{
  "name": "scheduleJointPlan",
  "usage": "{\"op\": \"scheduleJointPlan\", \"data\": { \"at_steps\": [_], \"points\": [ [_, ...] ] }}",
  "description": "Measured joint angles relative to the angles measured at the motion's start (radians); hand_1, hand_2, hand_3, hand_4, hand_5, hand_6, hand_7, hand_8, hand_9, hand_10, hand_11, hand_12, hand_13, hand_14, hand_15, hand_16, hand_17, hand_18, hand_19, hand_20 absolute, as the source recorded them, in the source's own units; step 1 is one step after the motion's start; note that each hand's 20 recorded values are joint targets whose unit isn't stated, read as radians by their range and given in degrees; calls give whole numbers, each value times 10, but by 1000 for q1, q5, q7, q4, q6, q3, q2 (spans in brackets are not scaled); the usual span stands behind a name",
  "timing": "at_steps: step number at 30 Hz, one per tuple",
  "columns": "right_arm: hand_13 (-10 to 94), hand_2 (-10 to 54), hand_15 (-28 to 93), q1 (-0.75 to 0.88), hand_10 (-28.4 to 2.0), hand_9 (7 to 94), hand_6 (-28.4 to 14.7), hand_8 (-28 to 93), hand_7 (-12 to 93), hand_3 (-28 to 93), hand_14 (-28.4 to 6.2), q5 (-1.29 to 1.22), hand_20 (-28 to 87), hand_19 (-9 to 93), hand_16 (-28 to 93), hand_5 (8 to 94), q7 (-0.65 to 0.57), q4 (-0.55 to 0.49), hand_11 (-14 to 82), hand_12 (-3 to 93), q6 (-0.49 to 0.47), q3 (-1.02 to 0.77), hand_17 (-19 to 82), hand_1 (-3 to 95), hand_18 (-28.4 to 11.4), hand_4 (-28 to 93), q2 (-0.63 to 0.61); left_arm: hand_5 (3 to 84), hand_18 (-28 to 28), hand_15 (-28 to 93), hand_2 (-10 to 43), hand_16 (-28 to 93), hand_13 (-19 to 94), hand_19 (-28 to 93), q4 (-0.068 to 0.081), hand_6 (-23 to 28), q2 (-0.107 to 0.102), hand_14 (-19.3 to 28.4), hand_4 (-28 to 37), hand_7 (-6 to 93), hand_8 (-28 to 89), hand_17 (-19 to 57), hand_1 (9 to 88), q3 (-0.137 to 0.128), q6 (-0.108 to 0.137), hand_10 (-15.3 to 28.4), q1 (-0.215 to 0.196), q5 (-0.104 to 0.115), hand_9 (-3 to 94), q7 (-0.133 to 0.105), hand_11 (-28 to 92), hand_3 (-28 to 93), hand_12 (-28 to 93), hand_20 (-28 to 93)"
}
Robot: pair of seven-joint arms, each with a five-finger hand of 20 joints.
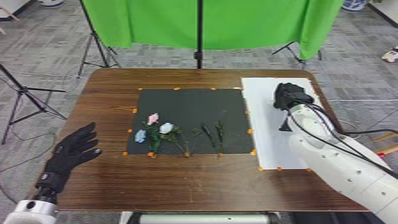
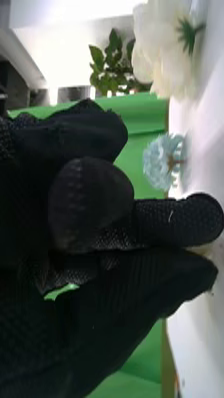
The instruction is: Arrange flowers
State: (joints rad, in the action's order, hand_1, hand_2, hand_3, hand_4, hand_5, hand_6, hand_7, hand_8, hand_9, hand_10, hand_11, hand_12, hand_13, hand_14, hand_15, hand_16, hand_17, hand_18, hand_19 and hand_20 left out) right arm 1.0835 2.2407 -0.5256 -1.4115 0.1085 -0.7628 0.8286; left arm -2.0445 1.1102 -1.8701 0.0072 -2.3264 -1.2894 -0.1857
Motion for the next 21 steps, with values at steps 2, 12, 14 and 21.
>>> {"op": "scheduleJointPlan", "data": {
  "at_steps": [2,12,14,21],
  "points": [
    [899,-95,657,-1,-71,910,11,67,265,592,-15,0,620,932,359,790,0,5,111,453,46,19,627,596,-150,-202,0,297,115,150,-95,33,298,53,0,21,0,138,-82,137,-74,72,420,0,0,91,0,0,296,0,146,601,156,199],
    [897,-95,656,13,-74,912,12,80,264,600,-12,-6,627,932,368,790,15,-152,109,467,126,8,627,590,-148,-199,-43,297,115,150,-95,34,298,53,-1,21,2,139,-79,133,-72,71,415,-4,0,91,-5,0,296,1,145,601,157,199],
    [889,-95,659,8,-75,908,15,82,271,605,-12,-18,629,932,372,782,39,-208,109,472,140,2,621,585,-147,-201,-52,297,115,151,-95,35,297,53,-1,21,2,140,-79,131,-72,71,415,-6,0,91,-7,0,296,1,143,598,157,199],
    [880,-95,659,-95,-72,898,24,71,287,634,-12,-106,622,932,370,777,232,-315,107,471,114,88,611,564,-141,-223,-21,296,116,149,-95,37,297,53,-2,17,2,140,-73,127,-69,69,401,-10,-1,93,-10,0,298,3,141,600,158,200]
  ]
}}
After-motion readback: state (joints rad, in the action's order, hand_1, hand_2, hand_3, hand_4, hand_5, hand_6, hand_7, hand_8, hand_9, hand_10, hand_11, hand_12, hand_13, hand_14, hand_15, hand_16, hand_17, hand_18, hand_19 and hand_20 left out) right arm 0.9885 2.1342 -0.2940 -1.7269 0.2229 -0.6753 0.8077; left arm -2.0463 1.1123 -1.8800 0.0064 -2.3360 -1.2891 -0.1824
